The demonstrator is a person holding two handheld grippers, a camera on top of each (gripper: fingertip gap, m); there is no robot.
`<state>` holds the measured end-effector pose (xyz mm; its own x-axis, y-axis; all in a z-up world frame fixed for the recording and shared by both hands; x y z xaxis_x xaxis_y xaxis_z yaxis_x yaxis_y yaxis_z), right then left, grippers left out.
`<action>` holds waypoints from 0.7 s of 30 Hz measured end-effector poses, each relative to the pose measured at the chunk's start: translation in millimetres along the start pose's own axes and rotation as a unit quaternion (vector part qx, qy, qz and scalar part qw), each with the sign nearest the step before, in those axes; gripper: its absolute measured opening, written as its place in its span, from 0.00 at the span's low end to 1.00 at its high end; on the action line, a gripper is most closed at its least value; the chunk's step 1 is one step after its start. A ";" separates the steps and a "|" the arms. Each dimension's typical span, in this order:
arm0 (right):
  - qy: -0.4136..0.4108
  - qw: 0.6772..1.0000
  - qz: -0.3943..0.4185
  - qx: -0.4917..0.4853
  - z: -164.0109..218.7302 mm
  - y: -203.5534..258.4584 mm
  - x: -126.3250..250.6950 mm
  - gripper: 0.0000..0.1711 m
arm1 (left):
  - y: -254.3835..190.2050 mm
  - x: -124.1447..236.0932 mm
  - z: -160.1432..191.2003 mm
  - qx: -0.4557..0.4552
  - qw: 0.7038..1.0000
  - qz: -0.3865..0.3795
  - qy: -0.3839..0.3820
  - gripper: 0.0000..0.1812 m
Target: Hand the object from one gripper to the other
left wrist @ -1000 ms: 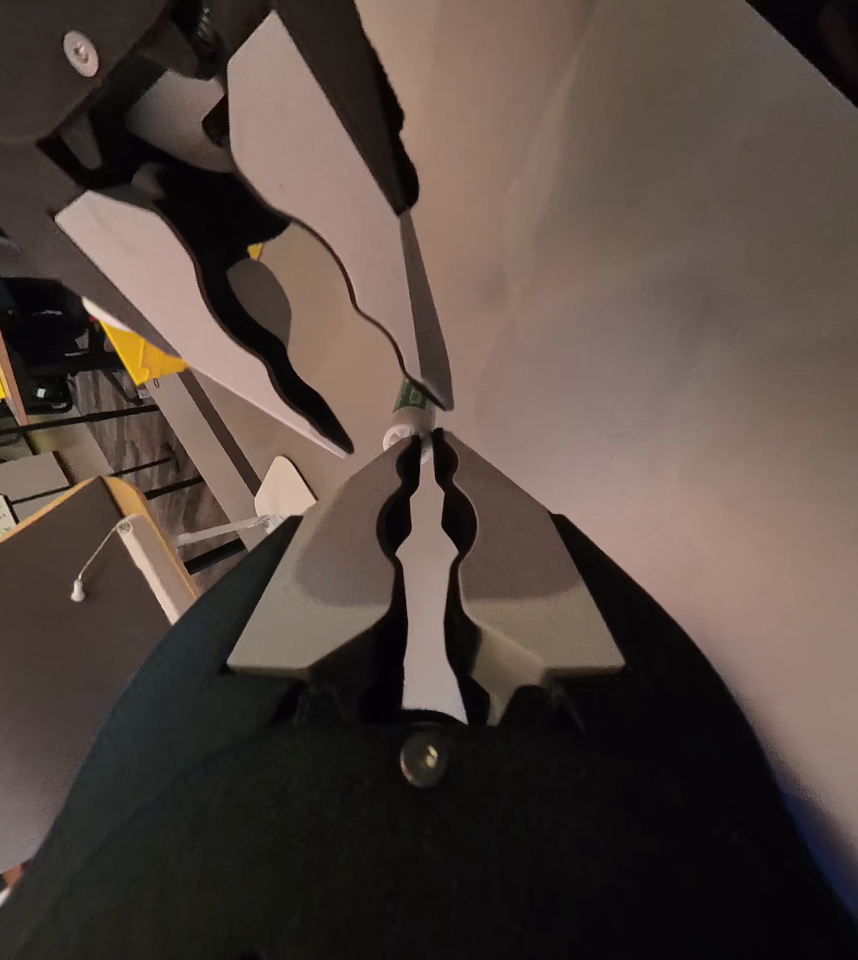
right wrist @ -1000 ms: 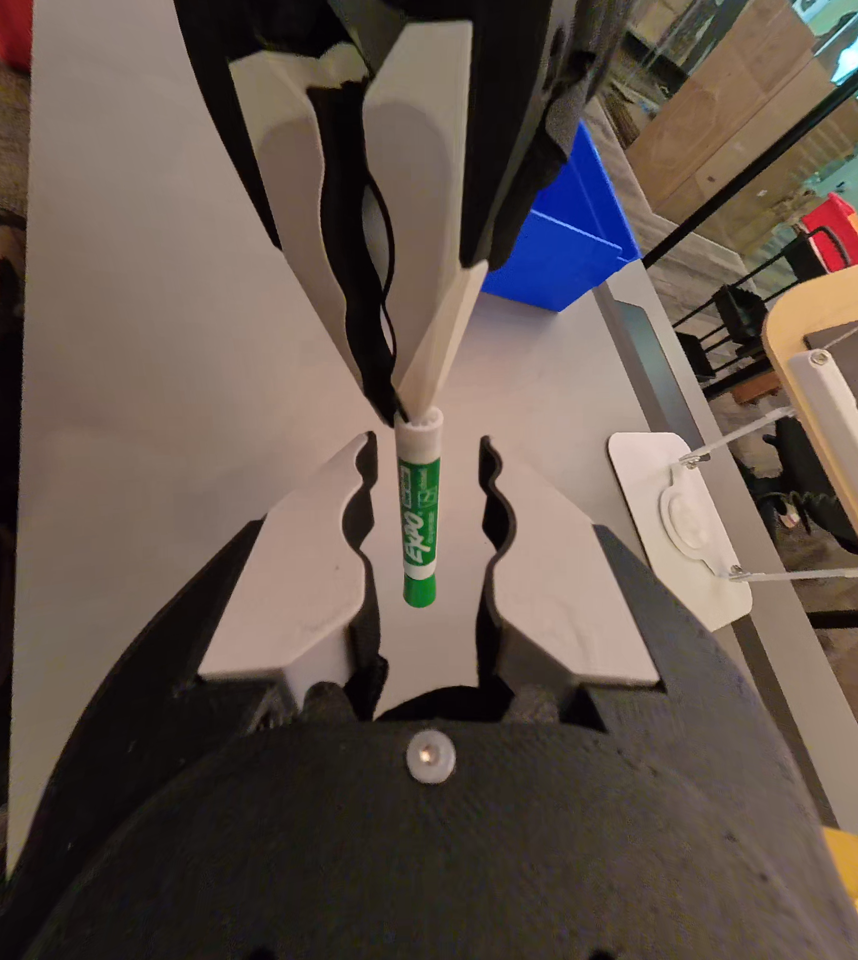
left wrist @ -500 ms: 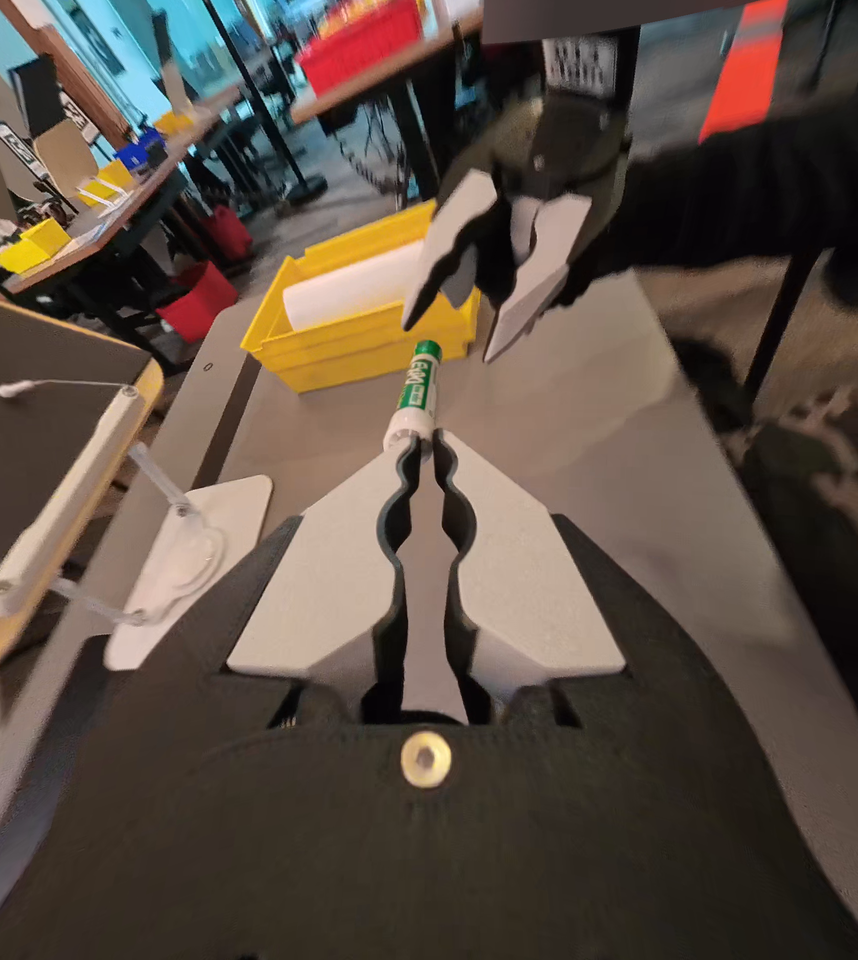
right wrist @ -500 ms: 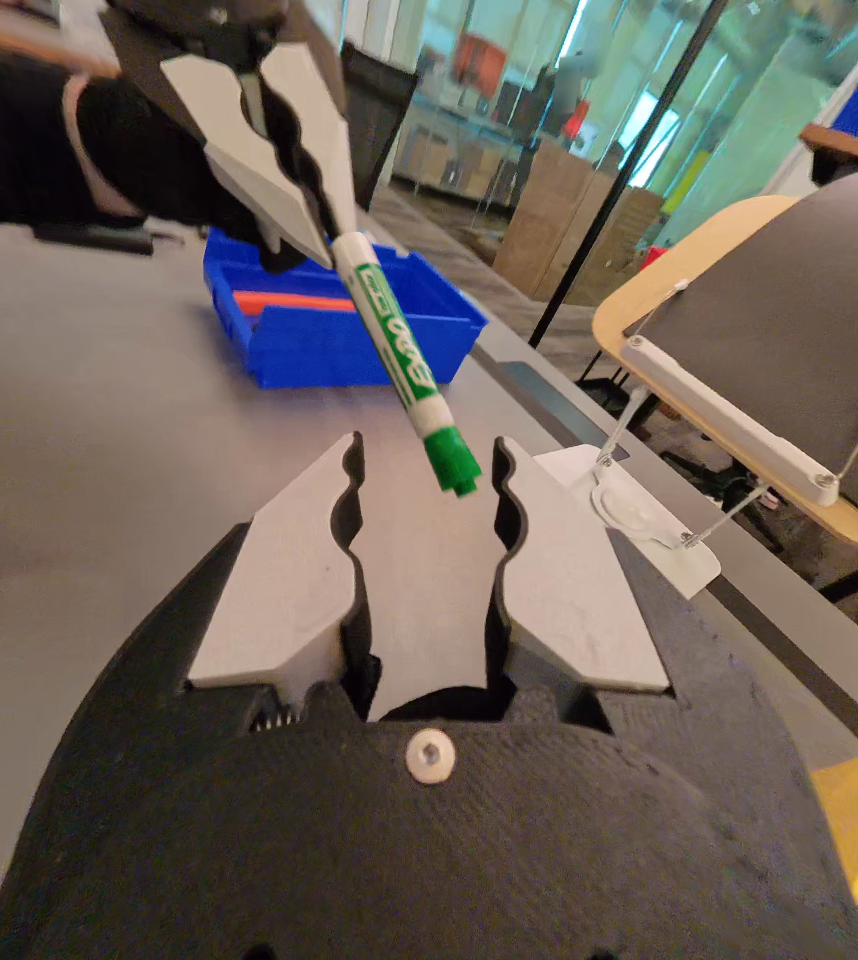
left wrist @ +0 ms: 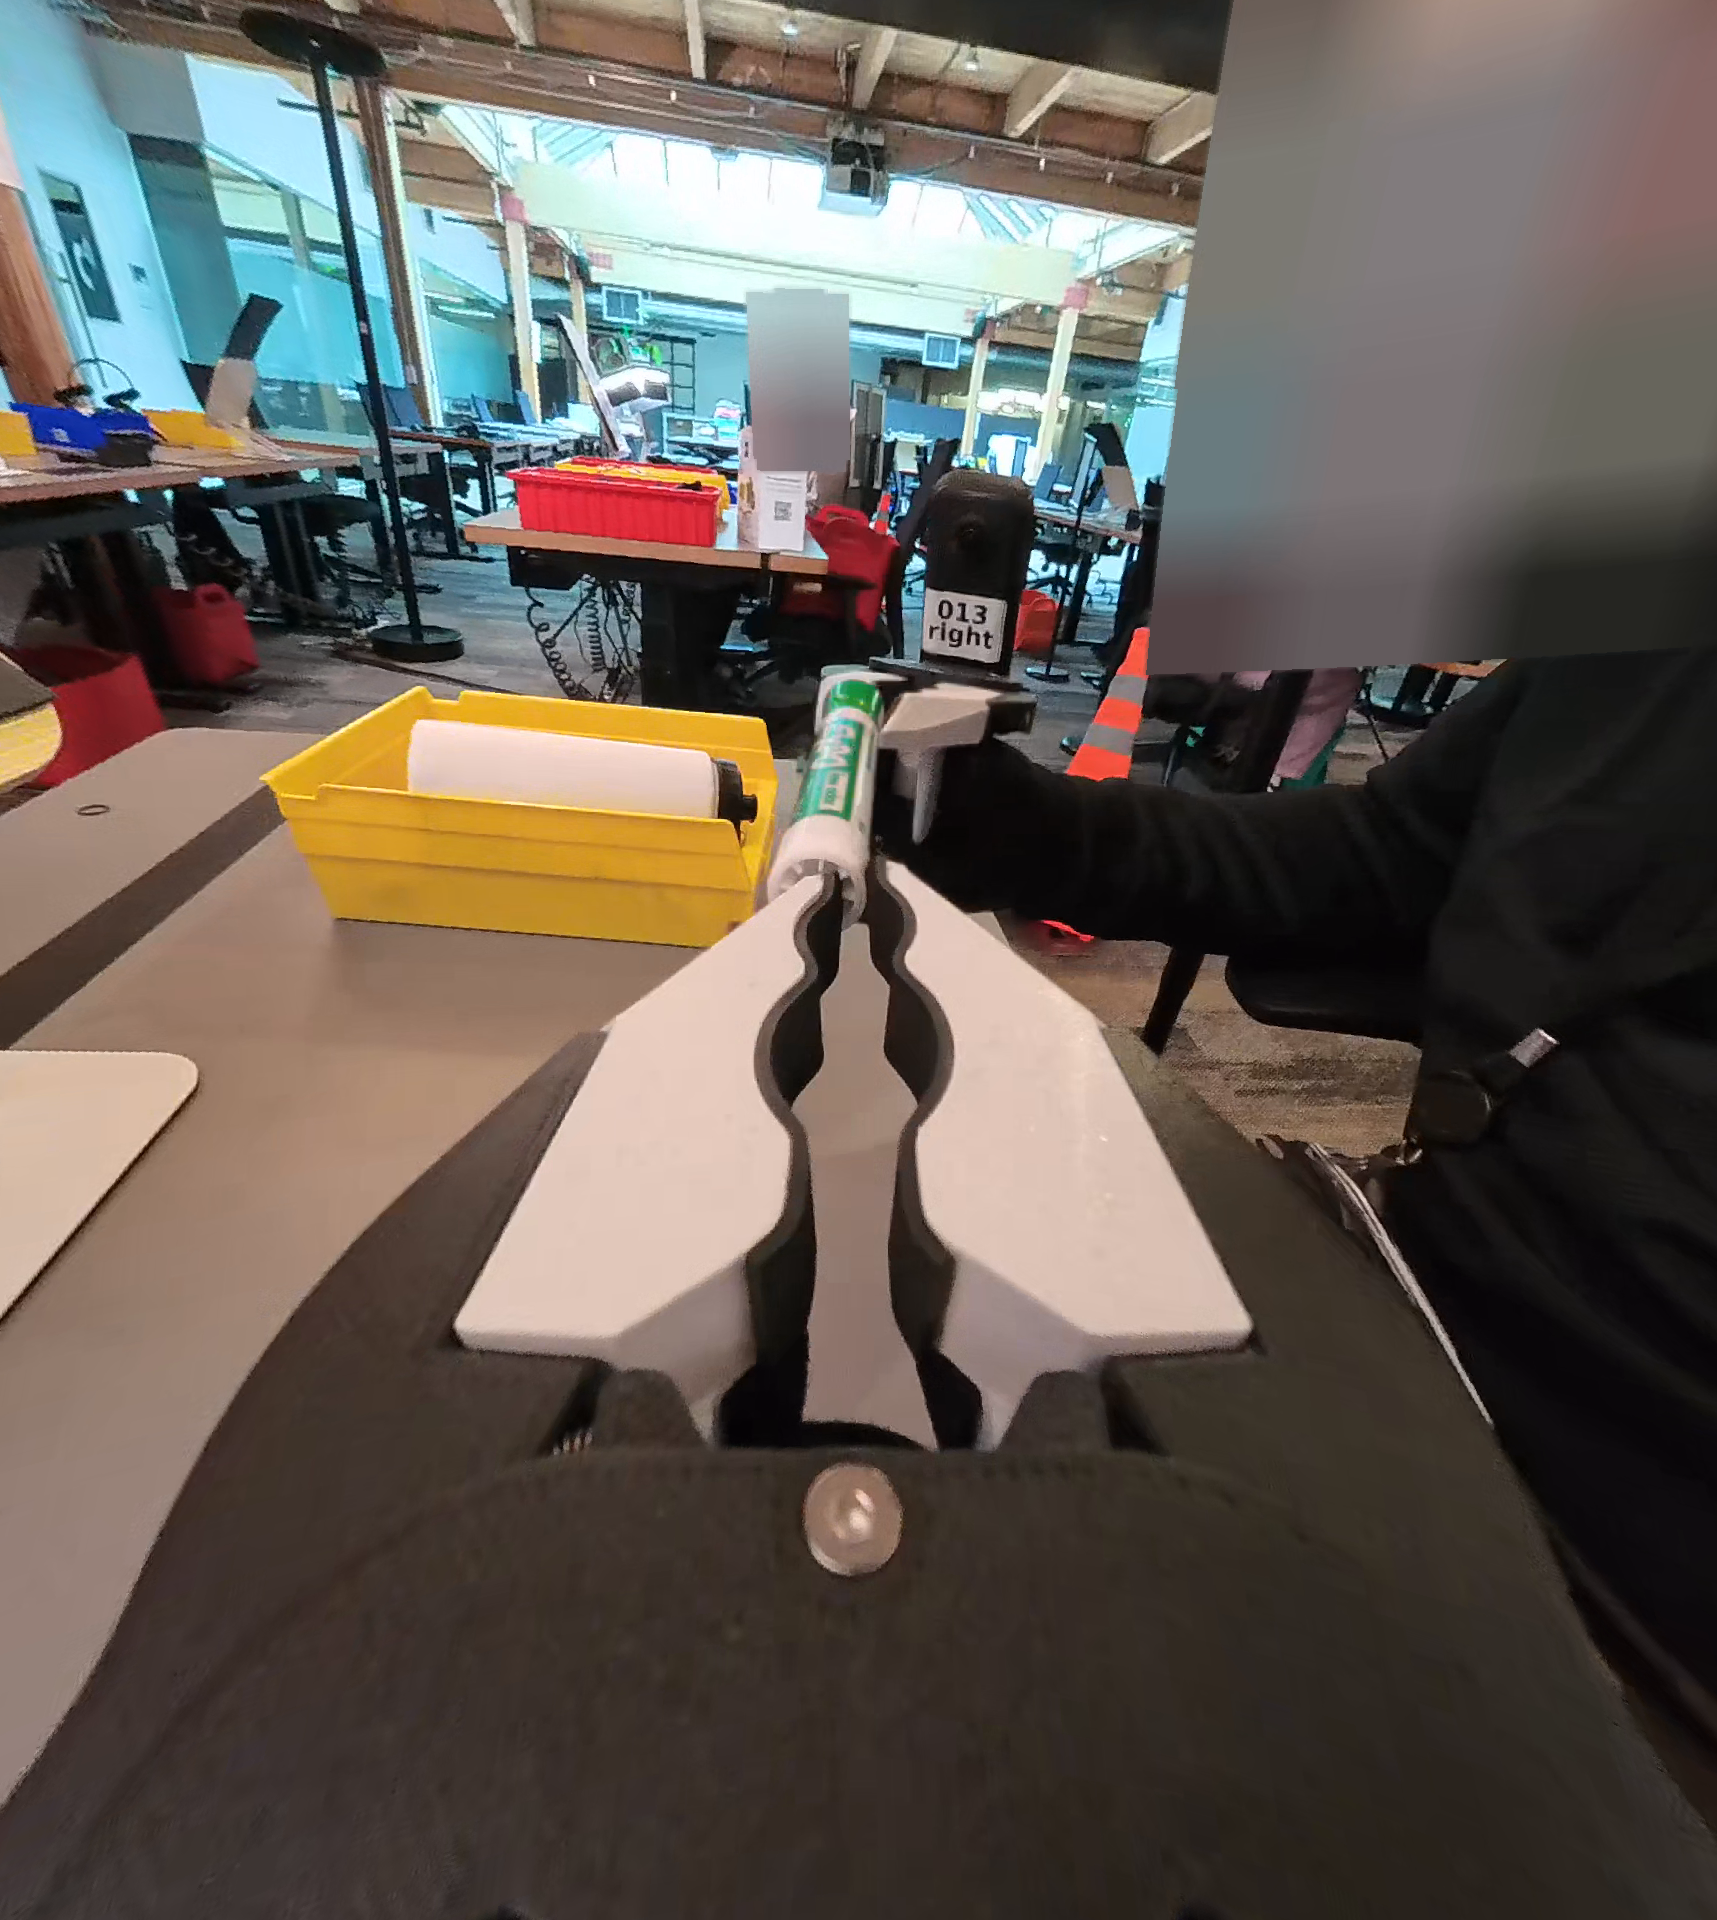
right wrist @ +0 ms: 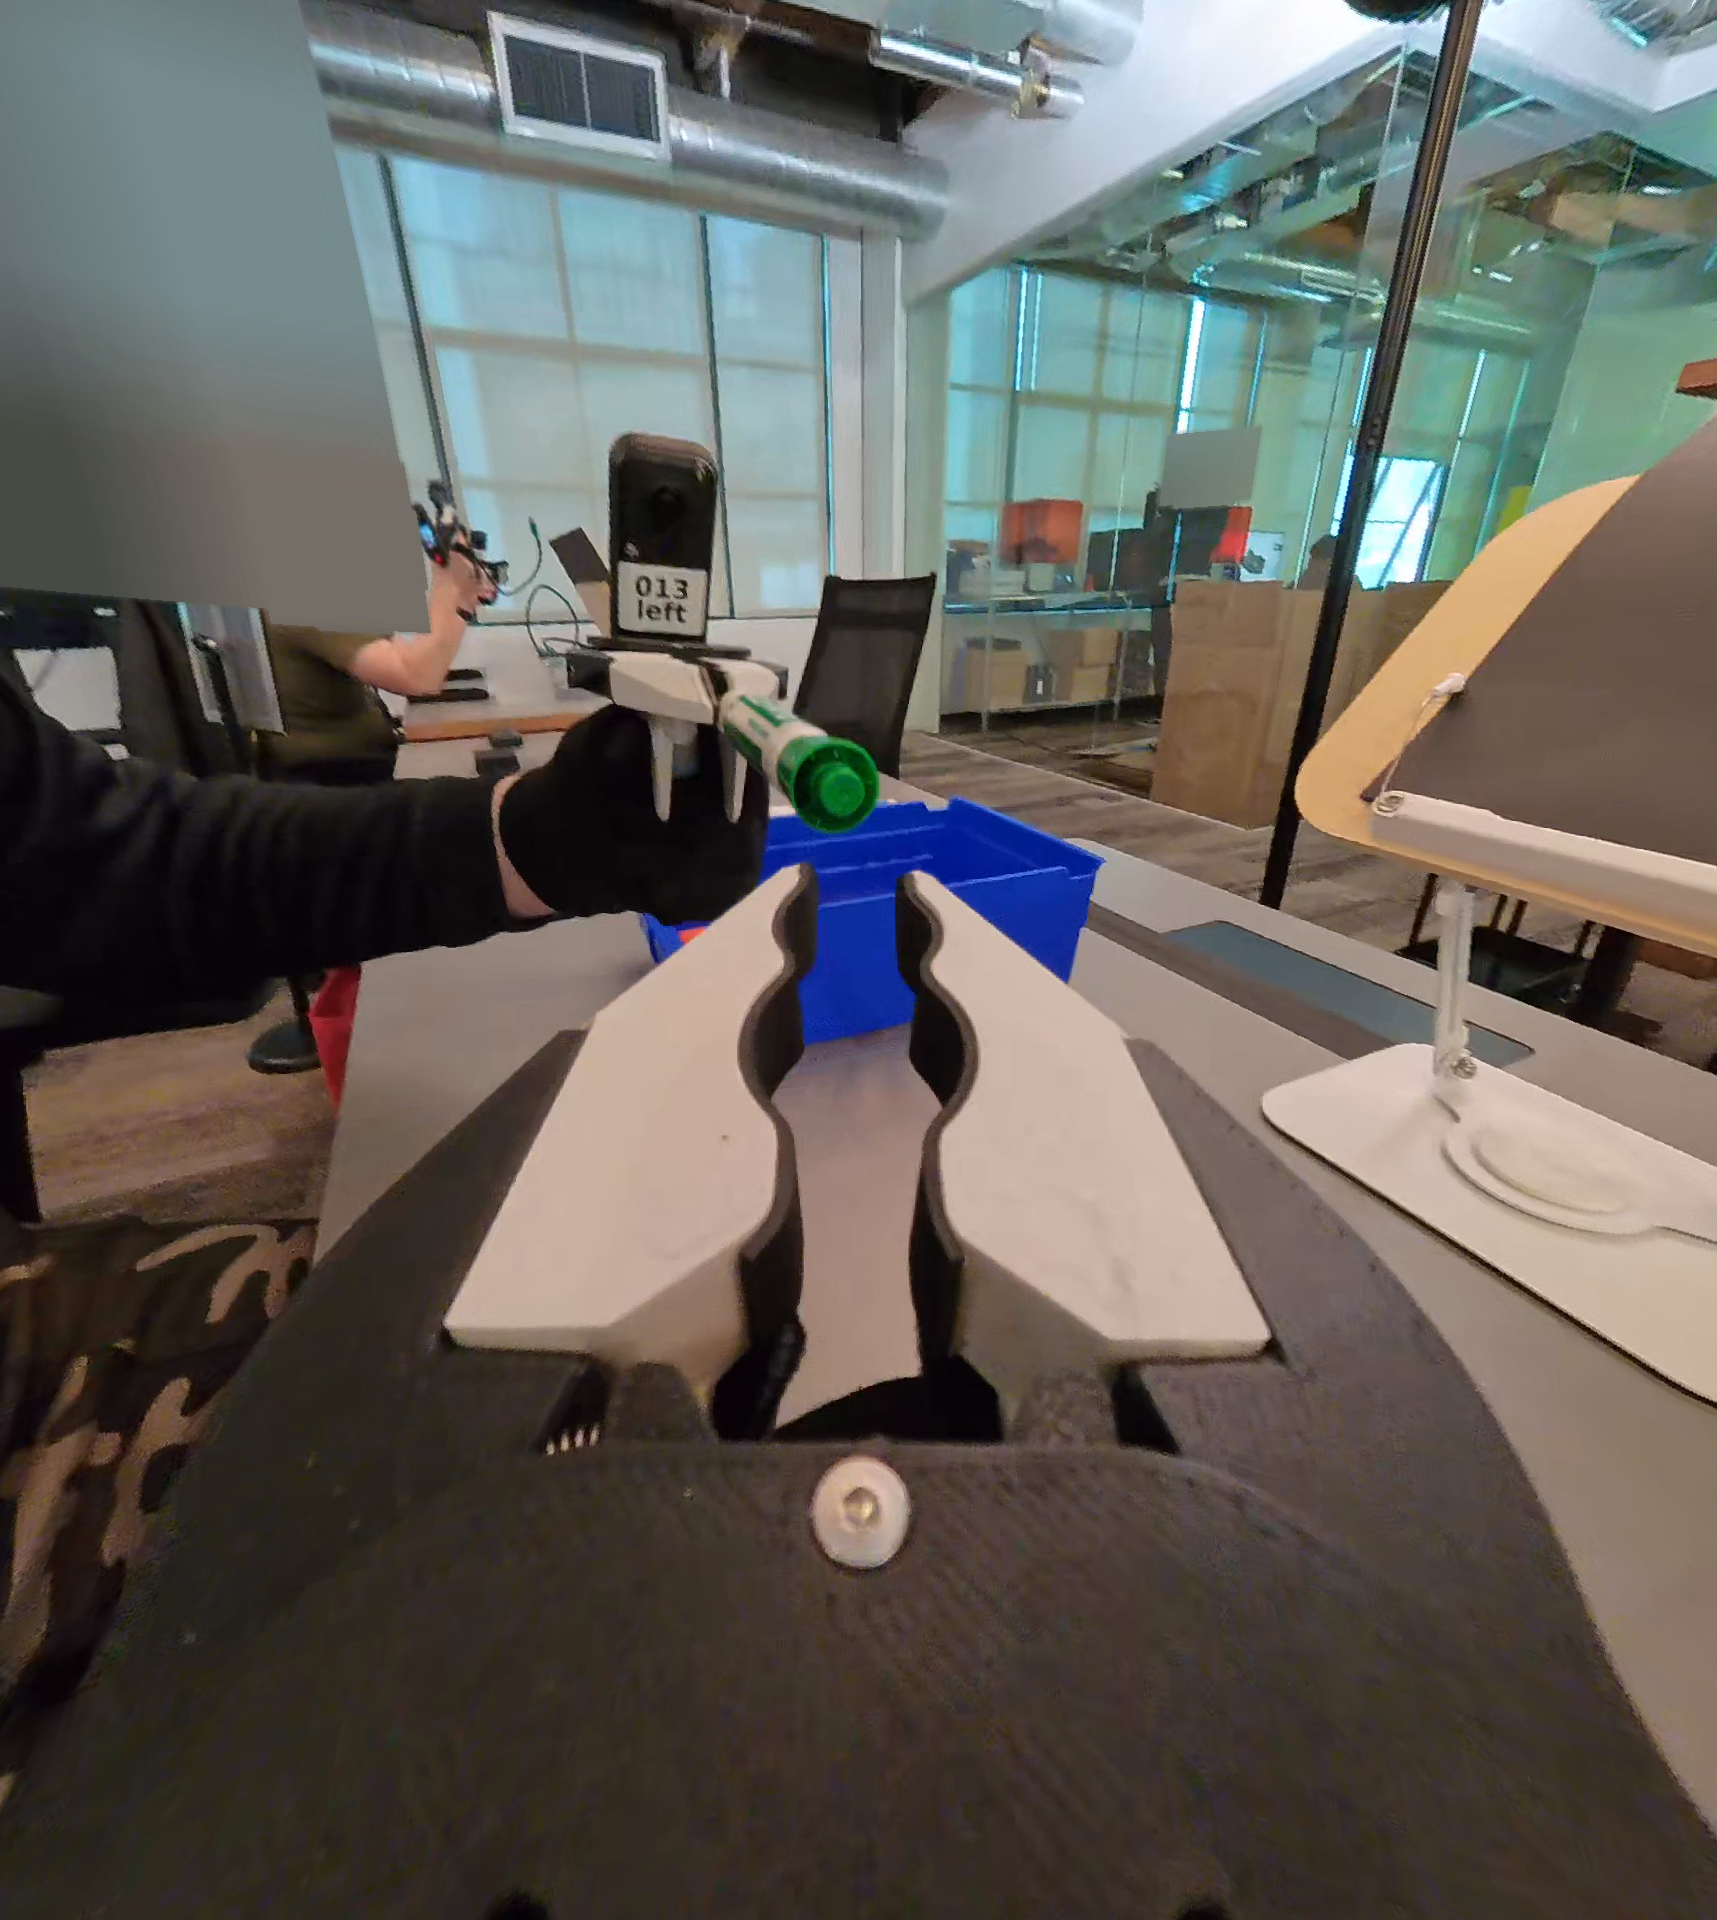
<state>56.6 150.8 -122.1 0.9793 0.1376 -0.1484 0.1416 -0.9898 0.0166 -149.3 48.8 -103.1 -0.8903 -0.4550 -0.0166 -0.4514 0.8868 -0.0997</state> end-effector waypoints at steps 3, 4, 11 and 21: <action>-0.005 1.000 -0.011 -0.006 -0.1 2.3 -1.0 0.07 | -2.1 -4.5 3.6 0.000 1.000 0.010 0.009 0.02; -0.004 1.000 -0.013 -0.006 0.1 3.0 -1.6 0.07 | -2.8 -5.8 4.6 0.001 1.000 0.012 0.010 0.02; -0.011 0.999 -0.030 -0.004 -1.9 7.3 -0.9 0.07 | -4.5 -8.0 6.7 0.004 1.000 0.023 0.014 0.02; 0.002 0.999 -0.044 0.006 -0.7 10.2 0.1 0.05 | -5.0 -8.0 9.0 0.011 0.999 0.033 0.021 0.02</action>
<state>58.2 140.7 -121.2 0.9637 0.2235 -0.1458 0.2248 -0.9744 -0.0075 -139.4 47.3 -111.4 -0.9200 -0.3916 0.0181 -0.3907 0.9124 -0.1216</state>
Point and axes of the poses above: each gripper's, where its closed fingertips meet, x back along the fingers, z out of its underside, y = z × x across the jaws, the point moved 6 cm from there along x, back along the fingers, and after that the axes turned 3 degrees about z, right-handed, at the moved point
